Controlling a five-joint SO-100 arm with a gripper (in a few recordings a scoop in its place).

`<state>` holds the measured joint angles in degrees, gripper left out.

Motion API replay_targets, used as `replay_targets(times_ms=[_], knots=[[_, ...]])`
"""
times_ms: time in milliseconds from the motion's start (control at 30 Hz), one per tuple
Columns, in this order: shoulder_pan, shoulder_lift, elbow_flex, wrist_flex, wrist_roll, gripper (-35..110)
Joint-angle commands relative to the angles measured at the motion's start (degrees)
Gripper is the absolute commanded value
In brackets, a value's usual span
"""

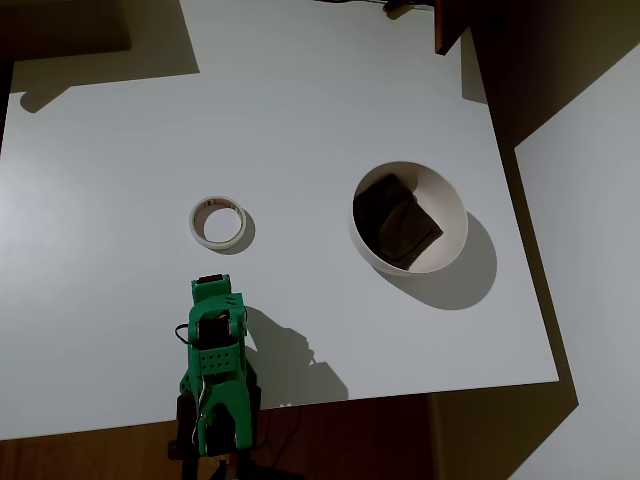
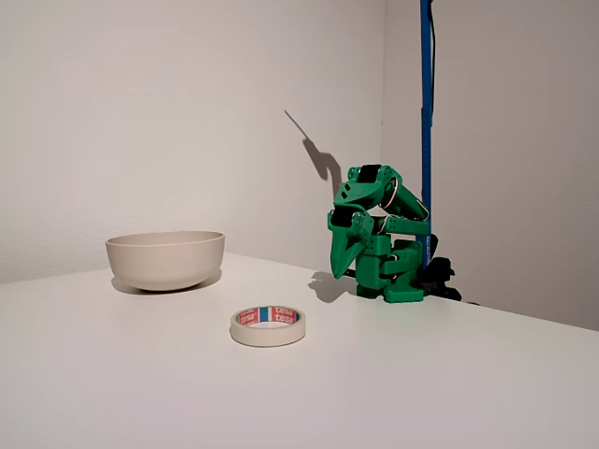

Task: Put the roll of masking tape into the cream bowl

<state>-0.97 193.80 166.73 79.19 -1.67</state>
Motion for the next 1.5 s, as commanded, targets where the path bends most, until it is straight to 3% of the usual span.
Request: replay_targets(times_ms=[0, 1467], knots=[[0.7, 0.4, 0.2, 0.1, -0.2, -8], [0.1, 0.4, 0.2, 0.1, -0.4, -8]])
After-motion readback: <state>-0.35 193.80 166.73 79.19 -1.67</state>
